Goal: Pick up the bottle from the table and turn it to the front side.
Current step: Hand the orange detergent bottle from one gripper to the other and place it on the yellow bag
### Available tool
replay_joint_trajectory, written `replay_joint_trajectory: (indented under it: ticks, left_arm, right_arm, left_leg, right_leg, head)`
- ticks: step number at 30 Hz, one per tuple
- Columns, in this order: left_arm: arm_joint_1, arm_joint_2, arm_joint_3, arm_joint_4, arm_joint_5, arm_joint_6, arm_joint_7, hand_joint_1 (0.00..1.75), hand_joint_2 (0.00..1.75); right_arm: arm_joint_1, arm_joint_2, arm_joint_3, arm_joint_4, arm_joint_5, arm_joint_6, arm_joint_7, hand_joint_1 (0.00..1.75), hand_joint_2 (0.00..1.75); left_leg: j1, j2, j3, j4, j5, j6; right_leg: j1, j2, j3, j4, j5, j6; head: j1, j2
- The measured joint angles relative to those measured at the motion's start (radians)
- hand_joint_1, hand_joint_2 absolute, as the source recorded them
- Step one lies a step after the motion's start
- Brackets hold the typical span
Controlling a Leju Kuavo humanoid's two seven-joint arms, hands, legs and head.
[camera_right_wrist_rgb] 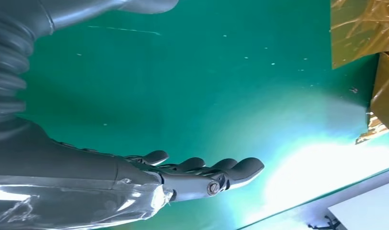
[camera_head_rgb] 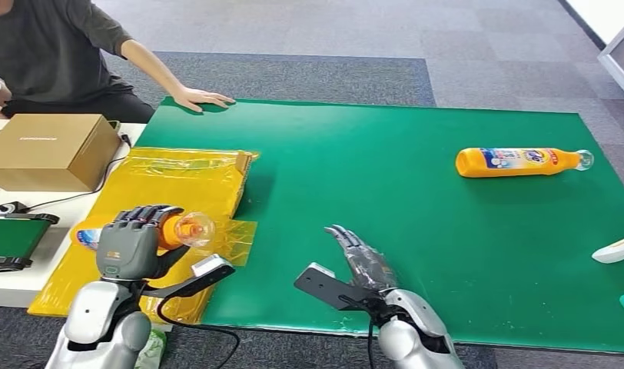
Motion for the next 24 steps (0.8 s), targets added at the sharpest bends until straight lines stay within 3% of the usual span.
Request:
replay_joint_trajectory:
  ticks: [4, 7, 9, 11, 13, 18, 24]
  left_arm:
    - [-0.02, 0.045, -0.001, 0.097, -0.067, -0.028, 0.071, 1.73, 1.75]
    - [-0.049, 0.081, -0.002, 0.178, -0.069, -0.045, 0.083, 1.54, 1.75]
    - [-0.075, 0.101, -0.002, 0.231, -0.066, -0.046, 0.074, 1.17, 1.75]
    - [-0.101, 0.117, -0.002, 0.282, -0.062, -0.048, 0.061, 0.44, 1.75]
    - [-0.121, 0.127, -0.002, 0.326, -0.052, -0.055, 0.047, 0.0, 1.75]
    - [-0.148, 0.134, -0.005, 0.394, 0.041, -0.071, -0.017, 0.0, 1.75]
    - [-0.137, 0.133, -0.006, 0.389, 0.296, -0.136, -0.156, 0.0, 1.75]
  right_arm:
    - [0.038, -0.002, -0.024, -0.032, -0.014, 0.018, -0.023, 0.0, 1.75]
    - [0.057, -0.002, -0.037, -0.04, -0.035, 0.03, -0.04, 0.0, 1.75]
    - [0.065, -0.002, -0.044, -0.041, -0.046, 0.034, -0.05, 0.0, 1.75]
    - [0.072, -0.002, -0.048, -0.039, -0.057, 0.035, -0.059, 0.0, 1.75]
    - [0.078, -0.002, -0.049, -0.036, -0.068, 0.033, -0.067, 0.0, 1.75]
    - [0.081, -0.002, -0.049, -0.027, -0.085, 0.032, -0.074, 0.0, 1.75]
    - [0.085, -0.004, -0.049, -0.025, -0.097, 0.024, -0.073, 0.0, 1.75]
  left_leg:
    - [0.0, 0.0, 0.0, 0.0, -0.001, -0.001]
    - [0.0, 0.0, 0.0, 0.0, -0.001, -0.001]
    - [0.0, 0.0, 0.0, 0.0, -0.001, -0.001]
    - [0.0, 0.0, 0.0, 0.0, -0.001, -0.001]
    - [0.0, 0.0, 0.0, 0.0, -0.001, -0.001]
    - [0.0, 0.0, 0.0, 0.0, -0.001, -0.001]
    - [0.0, 0.0, 0.0, 0.0, -0.001, -0.001]
  right_leg:
    - [0.0, 0.0, 0.0, 0.0, 0.0, 0.0]
    - [0.0, 0.0, 0.0, 0.0, -0.001, -0.001]
    - [0.0, 0.0, 0.0, 0.0, -0.001, -0.001]
    - [0.0, 0.0, 0.0, 0.0, -0.001, -0.001]
    - [0.0, 0.0, 0.0, 0.0, -0.001, -0.001]
    - [0.0, 0.0, 0.0, 0.0, -0.001, -0.001]
    - [0.0, 0.0, 0.0, 0.0, -0.001, -0.001]
  head:
    - [0.0, 0.0]
    - [0.0, 0.0]
    - [0.0, 0.0]
    - [0.0, 0.0]
    - [0.0, 0.0]
    - [0.0, 0.0]
    - [0.0, 0.0]
